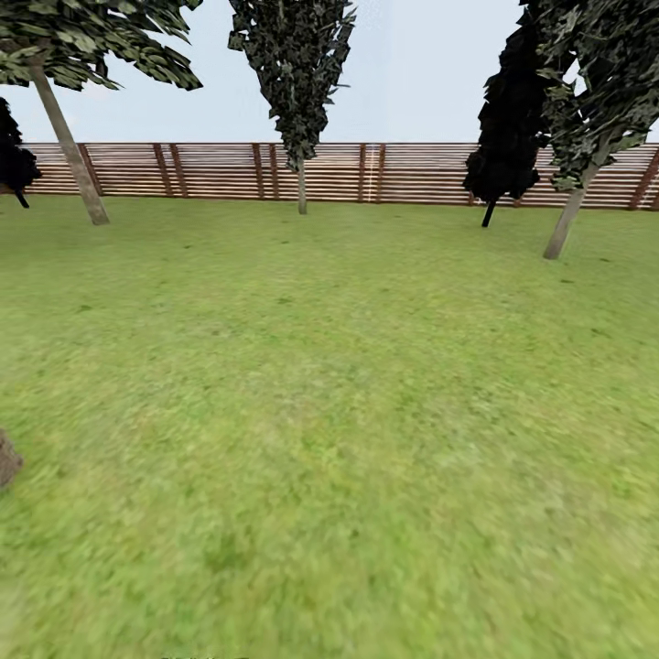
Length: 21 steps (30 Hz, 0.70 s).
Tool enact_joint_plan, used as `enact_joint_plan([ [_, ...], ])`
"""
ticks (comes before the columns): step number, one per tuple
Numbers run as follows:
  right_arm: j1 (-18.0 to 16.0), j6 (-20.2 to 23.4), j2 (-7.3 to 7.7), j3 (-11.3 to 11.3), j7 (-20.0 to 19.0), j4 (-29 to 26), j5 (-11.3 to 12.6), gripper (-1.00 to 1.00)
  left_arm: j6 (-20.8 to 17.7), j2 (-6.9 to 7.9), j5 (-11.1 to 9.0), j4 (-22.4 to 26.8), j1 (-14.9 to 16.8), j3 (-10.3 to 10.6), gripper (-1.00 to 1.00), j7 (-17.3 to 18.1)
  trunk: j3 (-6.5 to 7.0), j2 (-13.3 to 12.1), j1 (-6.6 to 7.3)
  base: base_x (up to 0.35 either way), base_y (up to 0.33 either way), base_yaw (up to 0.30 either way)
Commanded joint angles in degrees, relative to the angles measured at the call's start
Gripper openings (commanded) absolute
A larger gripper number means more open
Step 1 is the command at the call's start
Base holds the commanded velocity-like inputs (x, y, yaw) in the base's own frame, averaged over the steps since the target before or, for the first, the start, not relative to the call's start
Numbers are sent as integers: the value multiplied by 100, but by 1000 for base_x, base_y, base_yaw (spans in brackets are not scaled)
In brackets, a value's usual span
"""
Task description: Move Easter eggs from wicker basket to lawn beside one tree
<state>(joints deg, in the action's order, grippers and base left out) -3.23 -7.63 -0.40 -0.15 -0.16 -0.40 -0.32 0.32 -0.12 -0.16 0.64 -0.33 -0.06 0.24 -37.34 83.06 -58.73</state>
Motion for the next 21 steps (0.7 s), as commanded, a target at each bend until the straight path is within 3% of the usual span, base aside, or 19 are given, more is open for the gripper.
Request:
enact_joint_plan([
  [1, -3, -19, 0, -2, -2, 5, -3, 100, 3, 1, -2, 6, -2, -1, 100, 2, 3, 2, 0, 0, 0, 233],
  [7, -3, -19, 3, -2, -2, 5, -3, 100, 3, -3, -2, 6, -2, -2, 100, 2, 39, 2, 0, 0, 0, 212],
  [15, -3, -17, 7, -2, -10, 1, -1, 100, 3, 0, -2, 6, -2, -2, 100, 2, 48, 2, 0, 0, 0, 65],
  [21, -3, -17, -2, 0, -10, 5, -3, 100, 3, -1, -2, 6, -2, -2, 100, 2, 48, 2, 0, 0, 0, 250],
])
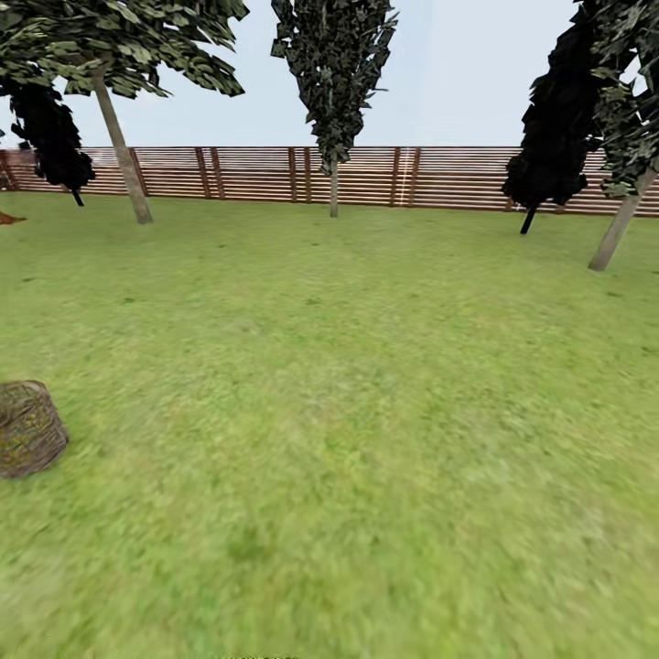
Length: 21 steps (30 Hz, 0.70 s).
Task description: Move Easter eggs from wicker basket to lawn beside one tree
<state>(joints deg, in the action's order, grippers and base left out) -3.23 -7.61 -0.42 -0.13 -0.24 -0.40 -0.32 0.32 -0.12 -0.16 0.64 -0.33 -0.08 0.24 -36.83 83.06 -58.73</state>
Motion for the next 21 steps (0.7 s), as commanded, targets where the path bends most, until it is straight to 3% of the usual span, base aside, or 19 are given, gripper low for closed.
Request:
enact_joint_plan([
  [1, -3, -18, -1, -3, -2, 5, -3, 100, 3, -1, -2, 6, -2, -1, 100, 2, -3, 2, 0, 0, 0, 282],
  [21, -3, -21, -2, 4, -3, 5, -3, 100, 3, 1, -2, 6, -2, 0, 100, 2, 8, 2, 0, 0, 0, 286],
])
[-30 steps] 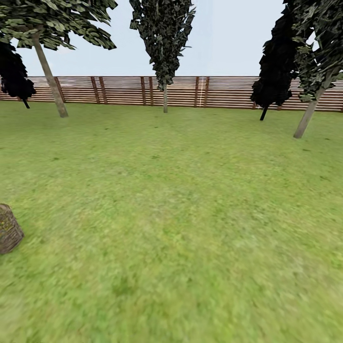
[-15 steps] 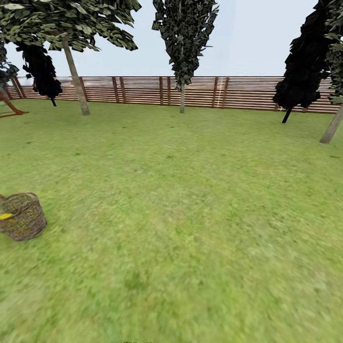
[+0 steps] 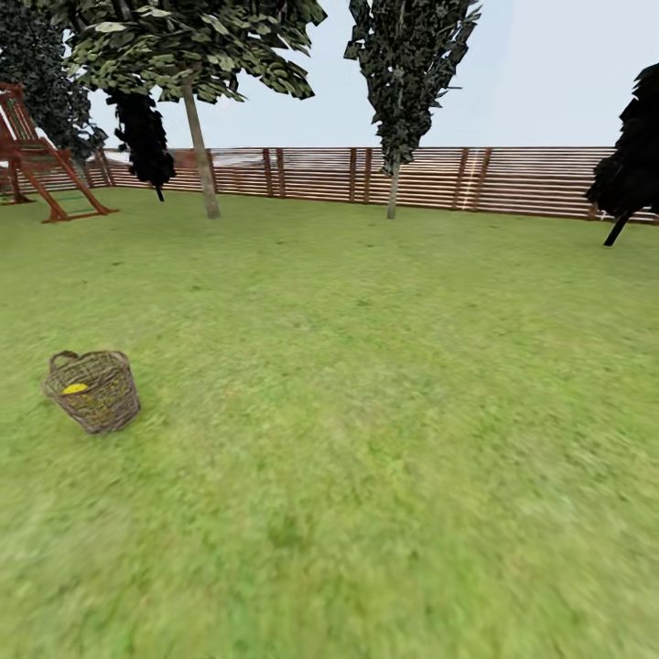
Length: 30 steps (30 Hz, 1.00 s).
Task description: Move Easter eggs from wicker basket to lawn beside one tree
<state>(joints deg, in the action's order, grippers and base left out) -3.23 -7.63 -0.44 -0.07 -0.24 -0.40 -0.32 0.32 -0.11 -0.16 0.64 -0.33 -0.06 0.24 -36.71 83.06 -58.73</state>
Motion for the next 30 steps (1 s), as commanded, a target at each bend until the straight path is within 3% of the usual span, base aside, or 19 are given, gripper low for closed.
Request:
enact_joint_plan([
  [1, -3, -19, 0, -2, -2, 5, -3, 100, 3, -2, -2, 6, -2, -1, 100, 2, -1, 2, 0, 0, 0, 286],
  [30, -3, -19, 1, -9, 3, 5, -3, 100, 3, 1, -2, 6, -2, -2, 100, 2, 61, 2, 0, 0, 0, 286],
])
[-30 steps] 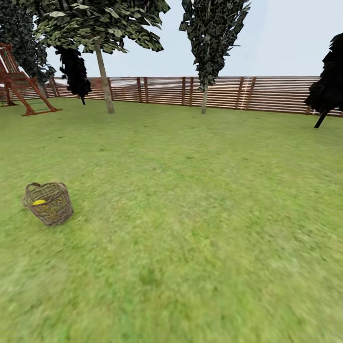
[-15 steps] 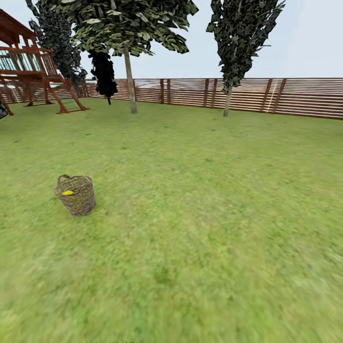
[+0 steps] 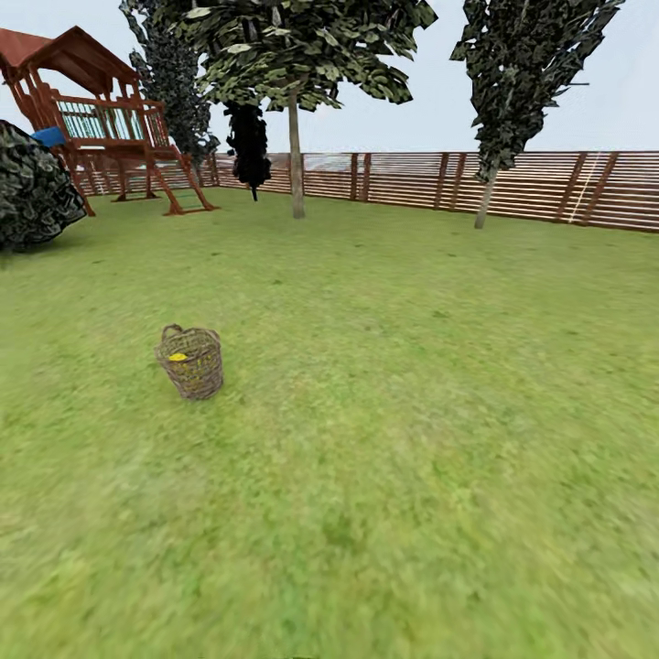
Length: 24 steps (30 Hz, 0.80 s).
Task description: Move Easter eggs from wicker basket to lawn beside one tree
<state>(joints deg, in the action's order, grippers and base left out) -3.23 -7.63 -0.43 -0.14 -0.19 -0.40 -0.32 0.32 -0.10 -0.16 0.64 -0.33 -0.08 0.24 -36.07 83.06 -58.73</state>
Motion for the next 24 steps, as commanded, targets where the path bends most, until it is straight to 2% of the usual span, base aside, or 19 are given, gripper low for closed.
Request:
enact_joint_plan([
  [1, -3, -19, -1, -1, -1, 5, -3, 100, 3, -1, -2, 6, -2, -1, 100, 2, -8, 2, 0, 0, 0, 276],
  [24, -3, -19, -1, 6, 2, 5, -3, 100, 3, 0, -2, 6, -2, -1, 100, 2, -121, 2, 0, 0, 0, 274],
])
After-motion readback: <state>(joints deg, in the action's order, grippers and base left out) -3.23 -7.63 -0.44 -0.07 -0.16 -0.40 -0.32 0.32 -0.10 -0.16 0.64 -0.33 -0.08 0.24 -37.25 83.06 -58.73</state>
